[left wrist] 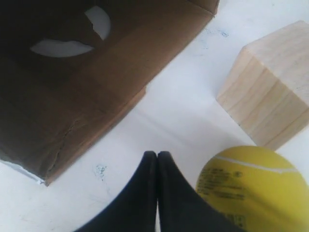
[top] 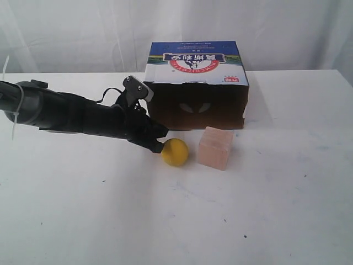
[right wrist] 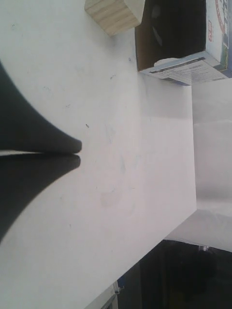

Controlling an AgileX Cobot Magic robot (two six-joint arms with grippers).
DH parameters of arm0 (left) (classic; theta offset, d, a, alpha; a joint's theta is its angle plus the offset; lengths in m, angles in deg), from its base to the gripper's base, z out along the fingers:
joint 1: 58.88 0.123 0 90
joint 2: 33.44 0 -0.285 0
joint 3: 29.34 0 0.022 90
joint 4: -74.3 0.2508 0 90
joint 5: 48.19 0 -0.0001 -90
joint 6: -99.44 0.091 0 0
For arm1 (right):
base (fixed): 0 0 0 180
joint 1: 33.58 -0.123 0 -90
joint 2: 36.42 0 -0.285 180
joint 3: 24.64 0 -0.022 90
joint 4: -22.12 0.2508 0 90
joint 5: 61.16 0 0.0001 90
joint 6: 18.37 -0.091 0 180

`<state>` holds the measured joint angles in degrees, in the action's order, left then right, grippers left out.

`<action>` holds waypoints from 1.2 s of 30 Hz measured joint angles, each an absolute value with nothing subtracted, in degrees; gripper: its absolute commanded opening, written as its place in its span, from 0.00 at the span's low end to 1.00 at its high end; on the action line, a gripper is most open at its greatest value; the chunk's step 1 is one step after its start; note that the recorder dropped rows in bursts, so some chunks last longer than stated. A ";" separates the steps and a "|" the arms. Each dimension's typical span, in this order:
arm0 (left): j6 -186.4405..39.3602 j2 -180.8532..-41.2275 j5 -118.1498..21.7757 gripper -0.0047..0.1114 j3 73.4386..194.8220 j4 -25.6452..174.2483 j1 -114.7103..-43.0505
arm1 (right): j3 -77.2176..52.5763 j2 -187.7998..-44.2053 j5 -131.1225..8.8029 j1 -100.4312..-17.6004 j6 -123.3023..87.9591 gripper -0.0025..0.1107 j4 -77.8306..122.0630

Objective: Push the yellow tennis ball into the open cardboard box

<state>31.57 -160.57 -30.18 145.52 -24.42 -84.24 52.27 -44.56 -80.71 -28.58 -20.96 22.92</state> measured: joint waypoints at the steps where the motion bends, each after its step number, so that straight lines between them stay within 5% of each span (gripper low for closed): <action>1: 31.57 -160.57 -30.18 0.04 145.52 -24.42 -84.24 | 52.27 -44.56 -80.71 -28.58 -20.96 0.02 22.92; 20: 31.57 -154.08 -40.45 0.04 148.50 -24.42 -84.24 | 52.27 -44.56 -80.71 -28.58 -20.96 0.02 22.92; 29: 31.57 -149.26 -19.49 0.04 138.59 -24.33 -83.37 | 52.27 -44.56 -80.71 -28.58 -20.96 0.02 22.92; 36: 31.57 -158.77 -2.34 0.04 139.10 -24.33 -73.04 | 52.27 -44.56 -80.71 -28.58 -20.96 0.02 22.92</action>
<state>31.57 -158.77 -2.34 139.10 -24.33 -73.04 52.27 -44.56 -80.71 -28.58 -20.96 22.92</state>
